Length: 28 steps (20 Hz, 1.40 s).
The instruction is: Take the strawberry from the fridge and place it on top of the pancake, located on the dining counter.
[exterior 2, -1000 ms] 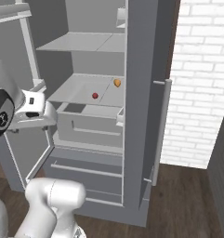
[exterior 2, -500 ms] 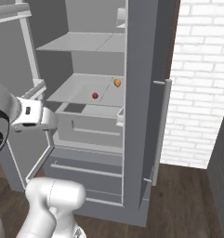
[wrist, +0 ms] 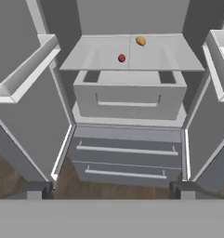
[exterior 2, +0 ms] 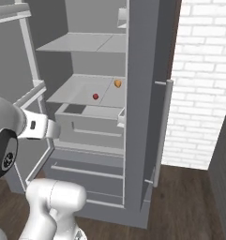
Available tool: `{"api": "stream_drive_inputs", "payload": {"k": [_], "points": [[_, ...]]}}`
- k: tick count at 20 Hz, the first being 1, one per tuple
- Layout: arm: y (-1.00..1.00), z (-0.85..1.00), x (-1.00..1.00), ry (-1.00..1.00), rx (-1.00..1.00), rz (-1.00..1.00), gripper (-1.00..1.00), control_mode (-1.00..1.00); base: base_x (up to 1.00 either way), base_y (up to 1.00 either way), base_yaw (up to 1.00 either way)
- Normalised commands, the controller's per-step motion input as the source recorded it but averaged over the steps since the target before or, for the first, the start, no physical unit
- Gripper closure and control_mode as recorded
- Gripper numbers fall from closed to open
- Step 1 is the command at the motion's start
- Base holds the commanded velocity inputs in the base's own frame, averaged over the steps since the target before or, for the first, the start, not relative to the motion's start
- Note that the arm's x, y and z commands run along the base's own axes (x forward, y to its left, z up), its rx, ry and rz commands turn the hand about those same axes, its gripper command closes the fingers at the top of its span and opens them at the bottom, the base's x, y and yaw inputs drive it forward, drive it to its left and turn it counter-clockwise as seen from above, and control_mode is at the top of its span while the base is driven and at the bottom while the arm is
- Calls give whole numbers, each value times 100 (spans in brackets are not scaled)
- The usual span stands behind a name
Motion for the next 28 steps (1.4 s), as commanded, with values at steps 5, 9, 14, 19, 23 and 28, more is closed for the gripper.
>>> {"api": "stream_drive_inputs", "payload": {"k": [5, 9, 14, 19, 23, 28], "points": [[0, 0, 0, 0, 0, 0, -100, 100, 36, 2, -1], [0, 0, 0, 0, 0, 0, -100, 100, 43, 16, -7], [0, 0, 0, 0, 0, 0, -100, 100, 23, 30, -11], [0, 0, 0, 0, 0, 0, -100, 100, 19, 4, -9], [0, 0, 0, 0, 0, 0, -100, 100, 19, 36, -11], [0, 0, 0, 0, 0, 0, -100, 100, 50, 14, -9]]}}
